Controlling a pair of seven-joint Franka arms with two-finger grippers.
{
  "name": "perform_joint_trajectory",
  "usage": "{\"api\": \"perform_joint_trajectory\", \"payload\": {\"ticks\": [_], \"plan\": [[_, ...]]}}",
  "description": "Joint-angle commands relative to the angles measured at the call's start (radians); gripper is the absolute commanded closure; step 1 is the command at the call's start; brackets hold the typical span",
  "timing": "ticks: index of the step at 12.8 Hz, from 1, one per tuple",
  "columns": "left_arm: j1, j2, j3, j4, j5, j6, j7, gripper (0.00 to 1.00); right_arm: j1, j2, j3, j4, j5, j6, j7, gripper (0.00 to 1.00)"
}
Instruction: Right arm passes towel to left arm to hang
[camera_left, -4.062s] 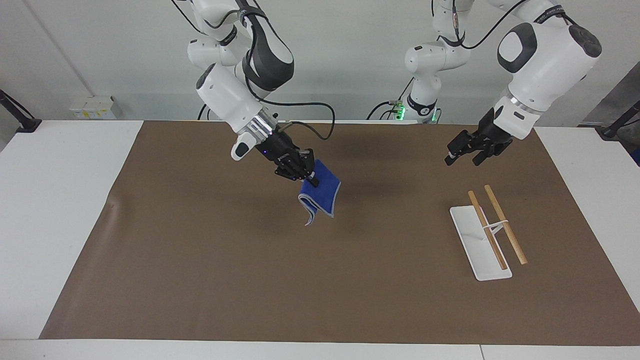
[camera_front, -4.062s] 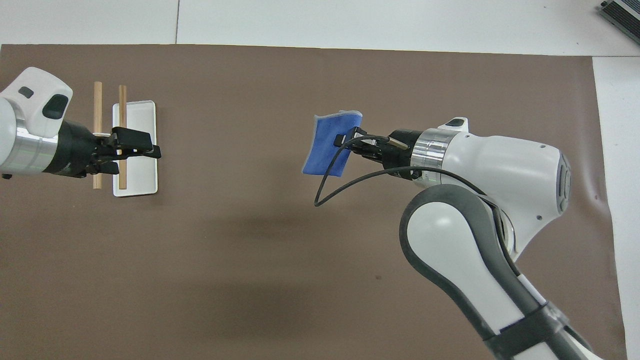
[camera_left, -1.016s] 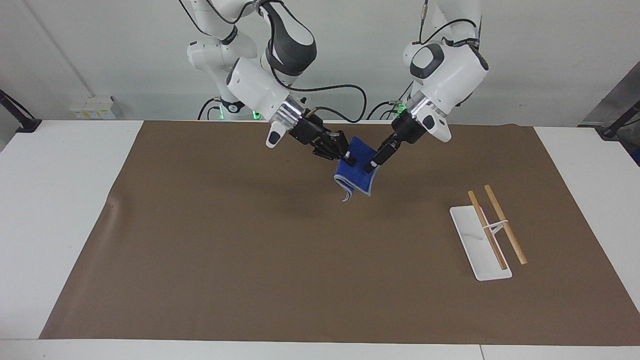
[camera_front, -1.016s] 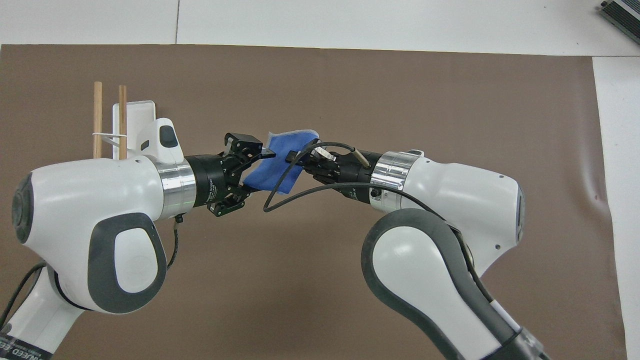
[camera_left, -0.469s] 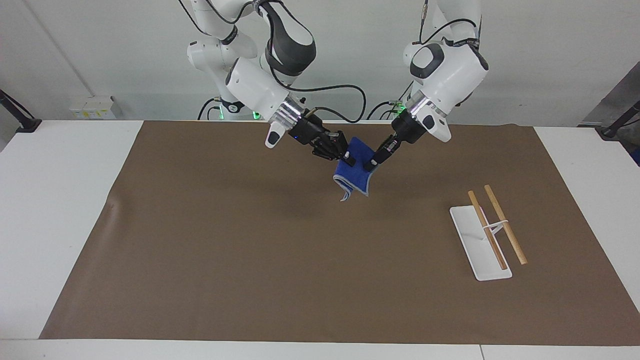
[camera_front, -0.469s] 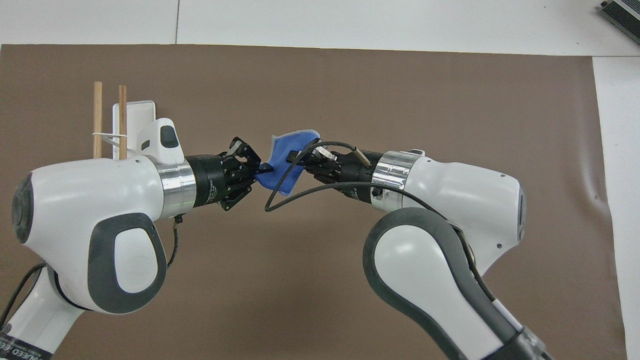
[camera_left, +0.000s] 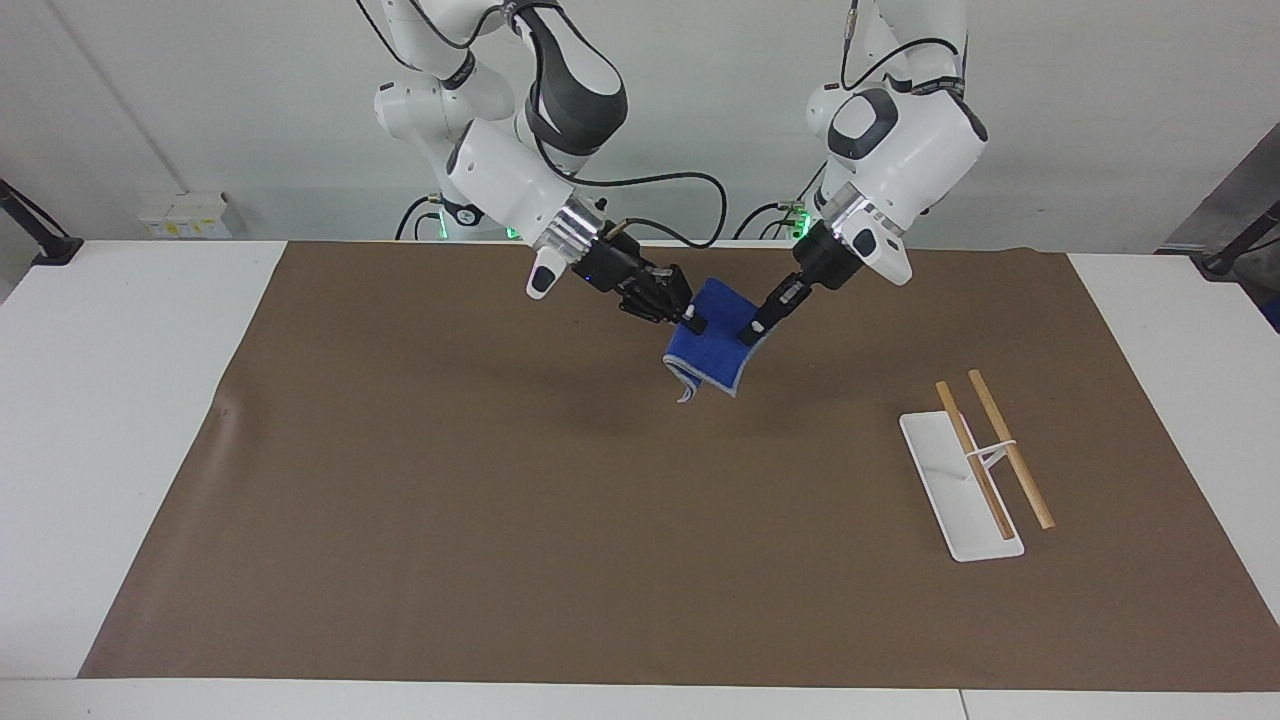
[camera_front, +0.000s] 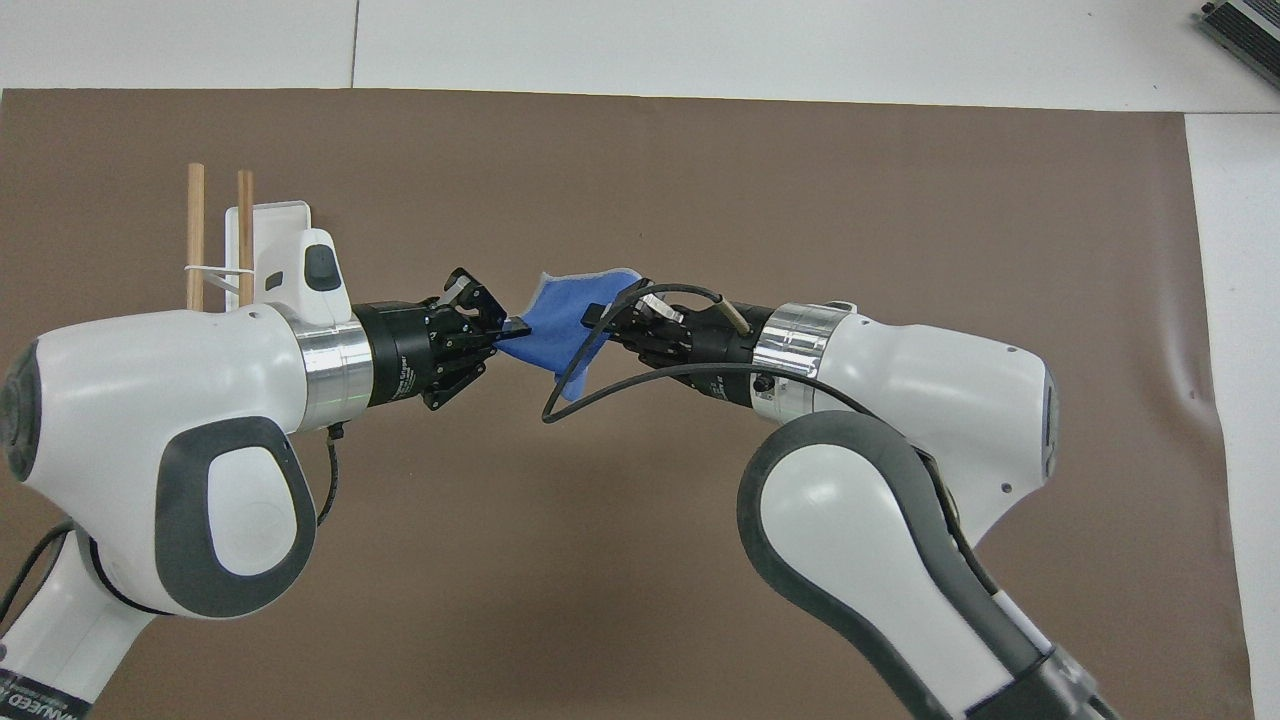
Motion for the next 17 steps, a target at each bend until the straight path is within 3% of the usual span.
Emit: {"api": "perform_joint_trajectory", "payload": {"ticks": [1, 2, 3, 4, 6, 9, 12, 14, 17], "plan": [[0.054, -0.014, -0.003, -0.015, -0.005, 0.006, 0.092, 1.0, -0.038, -0.051, 0.003, -0.062, -0.051, -0.022, 0.015, 0.12], [0.076, -0.01, -0.003, -0.015, -0.005, 0.014, 0.137, 1.0, -0.048, -0.057, 0.003, -0.075, -0.095, -0.022, 0.015, 0.09], [0.1, -0.005, -0.003, -0.015, -0.005, 0.026, 0.177, 1.0, -0.052, -0.059, 0.003, -0.08, -0.155, -0.022, 0.015, 0.0], [0.119, 0.004, -0.003, -0.015, -0.005, 0.037, 0.216, 1.0, -0.072, -0.062, 0.001, -0.085, -0.227, -0.028, 0.015, 0.0], [0.189, 0.027, -0.003, -0.015, -0.005, 0.06, 0.324, 1.0, -0.13, -0.088, 0.0, -0.083, -0.38, -0.164, 0.018, 0.0], [0.296, 0.064, -0.003, -0.015, -0.005, 0.064, 0.404, 1.0, -0.224, -0.16, 0.0, -0.06, -0.711, -0.399, 0.022, 0.0], [0.411, 0.09, -0.003, -0.013, -0.005, 0.092, 0.554, 1.0, -0.256, -0.166, 0.0, 0.009, -0.917, -0.543, 0.022, 0.0], [0.442, 0.114, -0.003, -0.009, -0.005, 0.171, 0.608, 1.0, -0.273, -0.165, 0.0, 0.041, -1.006, -0.597, 0.026, 0.0], [0.491, 0.159, -0.003, 0.04, -0.007, 0.25, 0.611, 1.0, -0.299, -0.162, -0.002, 0.067, -1.027, -0.616, 0.024, 0.0]]}}
